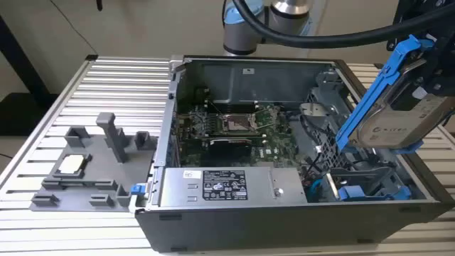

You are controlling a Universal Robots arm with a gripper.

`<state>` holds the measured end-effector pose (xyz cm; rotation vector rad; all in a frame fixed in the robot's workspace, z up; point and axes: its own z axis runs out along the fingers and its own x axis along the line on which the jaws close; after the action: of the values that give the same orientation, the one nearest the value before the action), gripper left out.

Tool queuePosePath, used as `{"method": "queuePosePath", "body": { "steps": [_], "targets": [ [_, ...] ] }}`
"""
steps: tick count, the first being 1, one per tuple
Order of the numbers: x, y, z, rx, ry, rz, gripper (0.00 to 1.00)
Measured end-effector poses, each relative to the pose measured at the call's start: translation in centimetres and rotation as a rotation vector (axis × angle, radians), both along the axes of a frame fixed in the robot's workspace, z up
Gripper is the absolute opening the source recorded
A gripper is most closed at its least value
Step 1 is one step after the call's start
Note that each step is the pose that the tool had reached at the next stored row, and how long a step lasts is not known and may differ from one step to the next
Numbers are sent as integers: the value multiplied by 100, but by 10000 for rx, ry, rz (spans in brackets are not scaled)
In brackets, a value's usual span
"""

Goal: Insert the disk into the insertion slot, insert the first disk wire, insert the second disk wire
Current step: 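Insert the disk into the insertion slot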

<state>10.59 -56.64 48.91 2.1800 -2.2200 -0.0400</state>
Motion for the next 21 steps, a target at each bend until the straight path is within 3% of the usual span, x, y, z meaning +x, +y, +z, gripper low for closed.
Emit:
{"method": "queuePosePath", "body": {
  "steps": [10, 21],
  "targets": [
    [0, -1, -16, 0, 0, 0, 33],
    [46, -53, -108, 0, 0, 0, 33]
  ]
}}
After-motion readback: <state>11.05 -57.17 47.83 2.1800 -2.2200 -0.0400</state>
